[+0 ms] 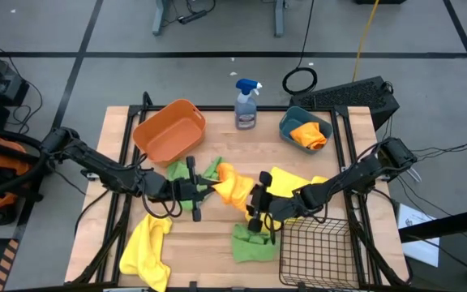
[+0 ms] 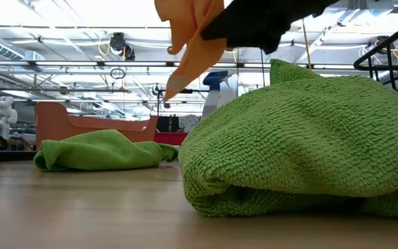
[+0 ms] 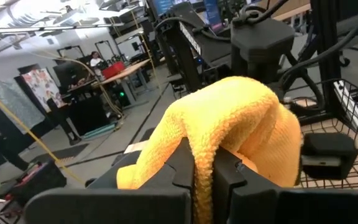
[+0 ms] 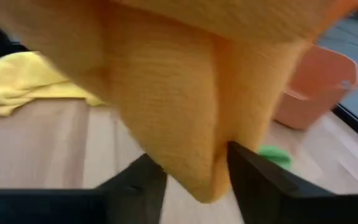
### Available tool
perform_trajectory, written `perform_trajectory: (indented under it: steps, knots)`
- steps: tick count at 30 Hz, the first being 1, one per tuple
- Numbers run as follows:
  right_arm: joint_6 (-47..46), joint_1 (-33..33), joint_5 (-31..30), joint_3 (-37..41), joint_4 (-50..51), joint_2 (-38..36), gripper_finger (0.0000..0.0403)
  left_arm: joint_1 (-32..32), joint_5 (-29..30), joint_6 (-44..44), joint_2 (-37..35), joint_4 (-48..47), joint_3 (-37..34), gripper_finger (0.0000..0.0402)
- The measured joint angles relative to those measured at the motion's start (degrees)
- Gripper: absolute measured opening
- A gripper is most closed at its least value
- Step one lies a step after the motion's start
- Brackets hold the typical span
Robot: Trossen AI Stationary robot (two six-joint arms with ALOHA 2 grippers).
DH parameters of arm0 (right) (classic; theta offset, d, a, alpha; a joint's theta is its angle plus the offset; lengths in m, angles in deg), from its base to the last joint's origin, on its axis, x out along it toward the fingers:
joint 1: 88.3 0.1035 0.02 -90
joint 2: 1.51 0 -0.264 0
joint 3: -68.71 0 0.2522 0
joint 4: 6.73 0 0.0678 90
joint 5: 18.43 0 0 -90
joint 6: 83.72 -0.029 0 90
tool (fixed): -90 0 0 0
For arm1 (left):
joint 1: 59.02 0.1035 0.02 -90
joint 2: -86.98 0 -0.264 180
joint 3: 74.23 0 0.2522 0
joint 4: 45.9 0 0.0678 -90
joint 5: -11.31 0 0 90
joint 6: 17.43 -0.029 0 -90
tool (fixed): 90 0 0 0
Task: Sort microfiber towel by color & place in baskets
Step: Put the orange microfiber towel into the blue bin
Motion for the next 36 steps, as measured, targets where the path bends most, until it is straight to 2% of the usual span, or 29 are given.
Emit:
perform_trajectory:
  steps: [4,5,8,16,21,26,31,36]
  knots:
    - [5.0,0.6,3.0,0.0,-2.4,0.0,0.003,0.3,1.7,0.1,0.0,-1.7,0.0,0.0017]
    - [6.9,0.9,2.9,0.0,-3.5,0.0,0.0016,0.5,2.0,0.5,0.0,-2.4,0.0,0.0017]
    - [11.6,1.7,2.8,0.0,-8.8,0.0,0.0018,1.3,1.7,2.8,0.0,-4.2,0.0,0.0017]
    - [22.8,3.3,2.4,0.0,-18.2,0.0,0.0027,2.2,-4.9,4.5,0.6,-6.4,0.0,0.0018]
    - [28.2,4.8,-3.2,0.0,-19.0,0.0,0.0062,2.3,-5.6,4.5,0.6,-8.6,0.0,0.0018]
    - [31.6,6.5,-5.9,0.0,-19.0,0.0,0.0125,2.7,-5.8,4.5,0.6,-9.6,0.0,0.0018]
    - [34.8,7.9,-13.5,0.0,-19.0,0.0,0.0186,3.1,-5.9,5.0,0.6,-12.2,0.0,0.0018]
    - [37.8,7.7,-13.9,0.0,-20.8,0.0,0.0237,3.1,-8.2,5.0,0.6,-11.5,0.0,0.0018]
